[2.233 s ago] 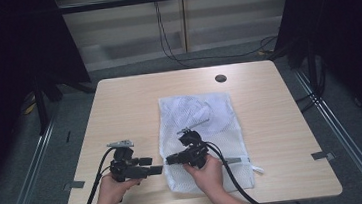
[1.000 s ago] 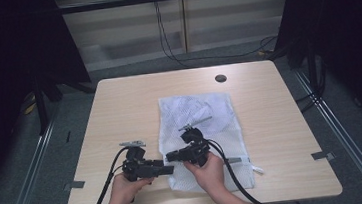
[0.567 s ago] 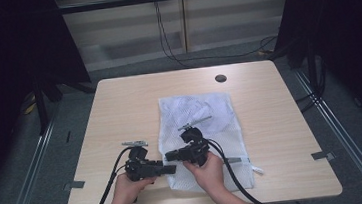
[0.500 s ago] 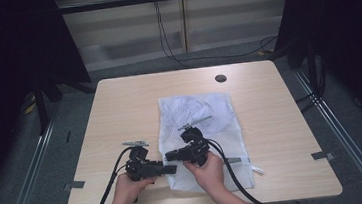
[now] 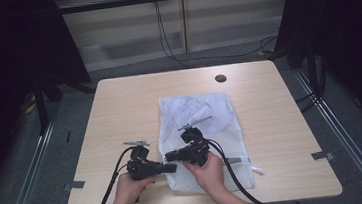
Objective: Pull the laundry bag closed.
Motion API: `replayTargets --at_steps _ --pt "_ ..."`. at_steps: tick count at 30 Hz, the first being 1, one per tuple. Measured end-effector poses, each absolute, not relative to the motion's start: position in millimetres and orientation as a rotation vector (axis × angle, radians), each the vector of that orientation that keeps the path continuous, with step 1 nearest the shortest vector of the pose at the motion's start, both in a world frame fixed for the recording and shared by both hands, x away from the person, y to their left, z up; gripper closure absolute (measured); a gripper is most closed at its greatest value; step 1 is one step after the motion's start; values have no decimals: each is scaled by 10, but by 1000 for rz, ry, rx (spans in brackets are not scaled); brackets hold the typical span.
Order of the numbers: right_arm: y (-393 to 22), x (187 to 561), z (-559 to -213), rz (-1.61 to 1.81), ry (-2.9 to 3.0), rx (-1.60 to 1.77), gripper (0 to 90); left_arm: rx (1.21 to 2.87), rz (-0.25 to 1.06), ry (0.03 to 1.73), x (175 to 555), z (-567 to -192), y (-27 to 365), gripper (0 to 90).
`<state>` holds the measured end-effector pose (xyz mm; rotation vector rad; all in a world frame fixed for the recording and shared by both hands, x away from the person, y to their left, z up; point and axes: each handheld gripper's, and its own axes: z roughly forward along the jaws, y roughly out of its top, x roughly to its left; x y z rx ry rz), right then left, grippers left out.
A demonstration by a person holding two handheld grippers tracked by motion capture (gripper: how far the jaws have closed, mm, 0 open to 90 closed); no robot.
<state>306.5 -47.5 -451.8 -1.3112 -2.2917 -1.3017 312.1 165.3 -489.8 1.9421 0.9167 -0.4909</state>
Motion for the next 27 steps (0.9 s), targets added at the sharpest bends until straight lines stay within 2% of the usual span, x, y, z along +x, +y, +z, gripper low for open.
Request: replayTargets --at_steps 8,27 --pt "-481 3061 -4523 -1303 -2290 -1305 865 1924 -513 949 3126 -4897 1663 866" --pt "-539 3049 -4525 -1298 -2278 -1305 869 1921 -526 960 3127 -4860 1688 886"
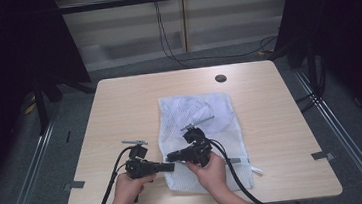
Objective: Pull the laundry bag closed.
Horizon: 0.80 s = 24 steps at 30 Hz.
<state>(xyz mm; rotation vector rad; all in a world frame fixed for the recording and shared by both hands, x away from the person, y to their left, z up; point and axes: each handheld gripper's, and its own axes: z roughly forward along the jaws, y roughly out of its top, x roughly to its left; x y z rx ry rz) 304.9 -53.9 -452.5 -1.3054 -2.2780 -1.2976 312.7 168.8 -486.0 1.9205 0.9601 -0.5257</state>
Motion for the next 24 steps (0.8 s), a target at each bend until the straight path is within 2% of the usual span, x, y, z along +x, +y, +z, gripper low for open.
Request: replayTargets --at_steps 24 --pt "-663 3046 -4541 -1306 -2263 -1316 869 1907 -505 982 3124 -4835 1722 886"
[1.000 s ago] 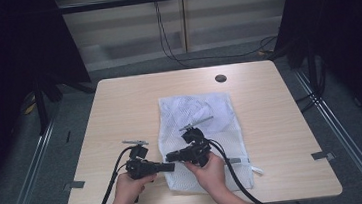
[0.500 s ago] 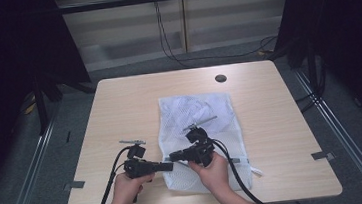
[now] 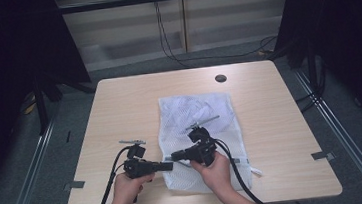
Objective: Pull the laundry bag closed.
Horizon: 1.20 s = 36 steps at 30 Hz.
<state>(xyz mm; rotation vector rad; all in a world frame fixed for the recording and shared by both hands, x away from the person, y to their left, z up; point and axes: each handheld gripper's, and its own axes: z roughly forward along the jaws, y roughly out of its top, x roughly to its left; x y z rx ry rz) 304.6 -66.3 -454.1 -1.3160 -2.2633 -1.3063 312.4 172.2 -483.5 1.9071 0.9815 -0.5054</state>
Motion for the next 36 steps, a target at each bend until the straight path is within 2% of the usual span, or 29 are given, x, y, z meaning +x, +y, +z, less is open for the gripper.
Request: replayTargets --at_steps 36 --pt "-787 3036 -4577 -1295 -2276 -1331 869 1887 -502 1013 3122 -4820 1757 887"
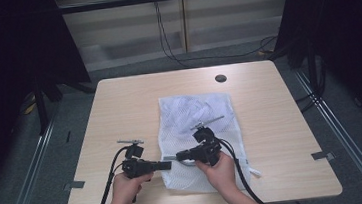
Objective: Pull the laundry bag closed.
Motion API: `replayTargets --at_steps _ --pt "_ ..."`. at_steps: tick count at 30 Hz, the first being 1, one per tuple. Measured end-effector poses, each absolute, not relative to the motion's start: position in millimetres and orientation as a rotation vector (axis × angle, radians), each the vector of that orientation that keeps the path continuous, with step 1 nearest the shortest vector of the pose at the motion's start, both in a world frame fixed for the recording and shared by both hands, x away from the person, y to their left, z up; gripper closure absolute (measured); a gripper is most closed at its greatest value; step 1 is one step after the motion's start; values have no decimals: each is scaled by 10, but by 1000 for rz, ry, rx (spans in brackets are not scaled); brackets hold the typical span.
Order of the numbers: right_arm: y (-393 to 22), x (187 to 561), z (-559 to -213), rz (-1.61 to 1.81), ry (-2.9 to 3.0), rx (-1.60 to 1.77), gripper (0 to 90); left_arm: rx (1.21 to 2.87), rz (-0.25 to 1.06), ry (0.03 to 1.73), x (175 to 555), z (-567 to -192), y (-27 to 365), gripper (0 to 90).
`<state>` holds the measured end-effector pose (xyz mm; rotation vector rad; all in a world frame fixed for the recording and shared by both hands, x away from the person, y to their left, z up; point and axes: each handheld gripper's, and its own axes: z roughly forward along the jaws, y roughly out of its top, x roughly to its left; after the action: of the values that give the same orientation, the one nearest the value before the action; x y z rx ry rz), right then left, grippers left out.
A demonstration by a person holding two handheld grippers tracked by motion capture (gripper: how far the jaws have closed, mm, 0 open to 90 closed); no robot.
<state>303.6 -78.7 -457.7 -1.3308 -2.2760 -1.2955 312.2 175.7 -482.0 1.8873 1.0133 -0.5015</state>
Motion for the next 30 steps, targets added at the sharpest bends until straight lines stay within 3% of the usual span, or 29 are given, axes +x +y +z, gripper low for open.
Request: replayTargets --at_steps 30 --pt "-844 3020 -4589 -1264 -2312 -1339 869 1882 -478 1026 3114 -4804 1787 887"
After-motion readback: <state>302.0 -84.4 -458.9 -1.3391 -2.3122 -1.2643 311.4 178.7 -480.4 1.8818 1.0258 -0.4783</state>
